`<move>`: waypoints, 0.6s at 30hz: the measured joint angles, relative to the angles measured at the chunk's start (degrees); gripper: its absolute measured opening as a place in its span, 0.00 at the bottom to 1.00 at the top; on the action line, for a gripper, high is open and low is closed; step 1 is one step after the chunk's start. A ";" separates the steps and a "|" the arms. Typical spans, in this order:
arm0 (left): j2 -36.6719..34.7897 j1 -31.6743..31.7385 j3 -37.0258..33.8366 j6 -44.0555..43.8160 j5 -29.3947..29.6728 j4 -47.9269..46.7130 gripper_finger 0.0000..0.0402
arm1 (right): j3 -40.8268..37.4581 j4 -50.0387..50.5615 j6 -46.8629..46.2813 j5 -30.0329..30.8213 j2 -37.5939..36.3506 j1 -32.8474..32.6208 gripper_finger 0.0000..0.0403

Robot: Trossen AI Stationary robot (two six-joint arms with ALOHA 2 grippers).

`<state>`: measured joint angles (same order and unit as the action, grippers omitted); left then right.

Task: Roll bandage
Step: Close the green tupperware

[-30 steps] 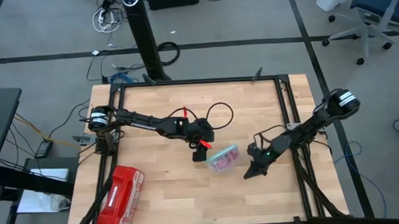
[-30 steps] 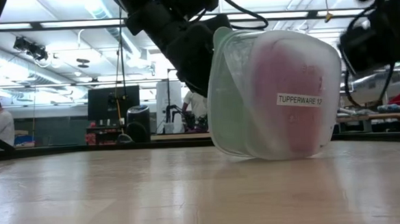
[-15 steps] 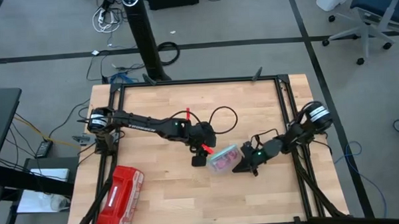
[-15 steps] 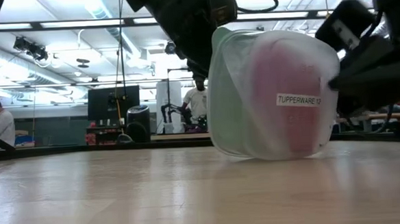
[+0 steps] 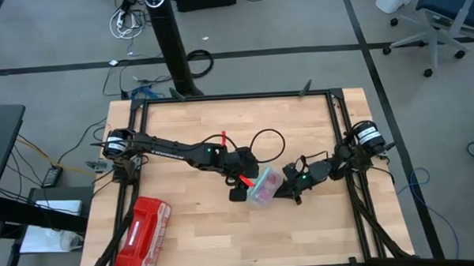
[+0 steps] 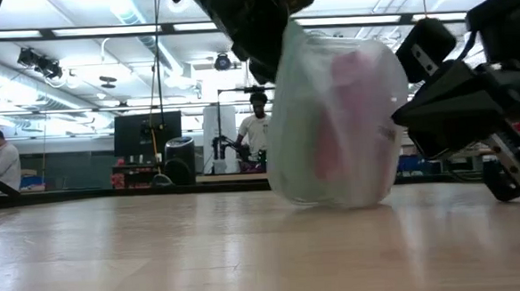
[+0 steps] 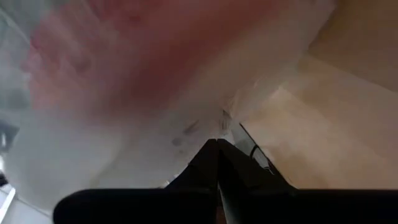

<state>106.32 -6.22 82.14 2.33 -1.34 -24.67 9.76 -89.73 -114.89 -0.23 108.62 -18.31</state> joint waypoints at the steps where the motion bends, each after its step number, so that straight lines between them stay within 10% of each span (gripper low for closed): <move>1: 0.00 -0.12 0.47 0.00 0.12 -0.24 0.44 | -0.18 0.00 -0.32 -0.64 0.00 0.73 0.02; 18: 0.01 -0.48 3.51 2.74 7.78 -0.62 0.44 | -3.01 0.54 3.85 -24.15 -2.82 23.85 0.02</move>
<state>106.33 -6.70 85.65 5.07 6.44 -25.30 6.75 -89.20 -111.04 -24.38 105.80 5.54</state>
